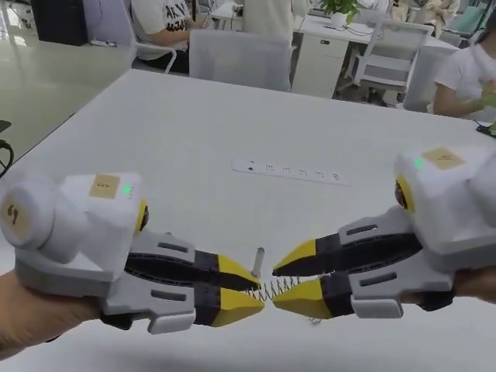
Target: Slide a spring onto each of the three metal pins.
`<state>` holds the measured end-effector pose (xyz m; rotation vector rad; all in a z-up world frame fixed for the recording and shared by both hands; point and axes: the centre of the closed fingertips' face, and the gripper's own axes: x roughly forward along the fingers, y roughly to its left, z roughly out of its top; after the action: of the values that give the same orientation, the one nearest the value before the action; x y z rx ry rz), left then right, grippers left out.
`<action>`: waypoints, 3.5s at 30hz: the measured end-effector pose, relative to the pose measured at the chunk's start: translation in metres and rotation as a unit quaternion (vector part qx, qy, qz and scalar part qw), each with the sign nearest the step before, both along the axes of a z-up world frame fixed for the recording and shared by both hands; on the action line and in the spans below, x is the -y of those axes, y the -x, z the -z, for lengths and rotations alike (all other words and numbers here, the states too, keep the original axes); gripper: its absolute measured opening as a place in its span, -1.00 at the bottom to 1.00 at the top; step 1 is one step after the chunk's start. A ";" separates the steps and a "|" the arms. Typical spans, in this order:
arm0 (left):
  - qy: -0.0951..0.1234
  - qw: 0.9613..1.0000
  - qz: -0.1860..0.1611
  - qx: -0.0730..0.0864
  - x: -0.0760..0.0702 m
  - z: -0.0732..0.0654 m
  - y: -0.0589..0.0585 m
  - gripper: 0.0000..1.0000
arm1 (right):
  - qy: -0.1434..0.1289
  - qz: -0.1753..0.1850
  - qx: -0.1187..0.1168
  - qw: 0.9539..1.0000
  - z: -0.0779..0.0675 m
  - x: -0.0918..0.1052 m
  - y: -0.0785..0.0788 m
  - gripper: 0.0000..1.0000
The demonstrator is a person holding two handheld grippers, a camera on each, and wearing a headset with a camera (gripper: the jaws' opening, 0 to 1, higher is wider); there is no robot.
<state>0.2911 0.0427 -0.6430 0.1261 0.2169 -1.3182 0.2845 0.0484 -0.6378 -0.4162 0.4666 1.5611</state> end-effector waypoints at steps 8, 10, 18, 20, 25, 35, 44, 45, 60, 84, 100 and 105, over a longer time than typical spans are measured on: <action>0.007 1.000 0.004 0.000 0.004 -0.002 0.003 -0.96 | -0.004 -0.005 -0.004 1.000 -0.002 -0.003 0.004 -0.74; 0.009 1.000 0.004 0.000 0.004 -0.003 0.003 -0.96 | -0.004 -0.005 -0.008 1.000 -0.003 -0.003 0.005 -0.75; 0.018 1.000 0.004 -0.001 0.004 -0.007 0.003 -0.96 | -0.003 -0.003 -0.015 1.000 -0.003 -0.002 0.005 -0.77; 0.017 1.000 0.004 -0.001 0.005 -0.007 0.004 -0.96 | -0.002 -0.005 -0.016 1.000 -0.002 -0.002 0.005 -0.79; 0.021 1.000 0.005 -0.001 0.006 -0.007 0.004 -0.97 | -0.001 -0.005 -0.019 1.000 -0.002 -0.002 0.004 -0.80; 0.026 1.000 0.003 -0.002 0.006 -0.007 0.004 -0.97 | 0.005 -0.001 -0.031 0.999 -0.001 -0.001 0.004 -0.82; 0.028 1.000 0.004 0.000 0.008 -0.006 0.007 -0.95 | 0.015 -0.006 -0.037 0.999 0.000 0.000 0.007 -0.84; 0.027 1.000 0.003 0.001 0.008 -0.006 0.006 -0.95 | 0.017 -0.006 -0.036 0.999 0.000 0.000 0.007 -0.84; 0.012 1.000 -0.005 -0.005 0.007 0.002 0.003 -0.76 | 0.039 -0.010 -0.032 0.999 0.000 0.001 0.001 -0.84; -0.019 0.994 -0.098 -0.049 -0.005 0.020 -0.009 0.68 | 0.080 -0.007 -0.027 0.996 0.008 0.016 -0.008 -0.84; -0.017 0.986 -0.160 -0.051 -0.030 0.022 -0.016 0.93 | 0.104 -0.008 -0.014 0.994 0.006 0.017 -0.031 -0.84; -0.023 0.982 -0.184 -0.046 -0.048 0.023 -0.015 0.91 | 0.114 -0.007 -0.013 0.993 0.008 0.016 -0.043 -0.84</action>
<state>0.3063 0.0910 -0.6661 0.0604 0.3328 -0.9508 0.3272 0.0324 -0.6457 -0.5759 0.6679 1.5333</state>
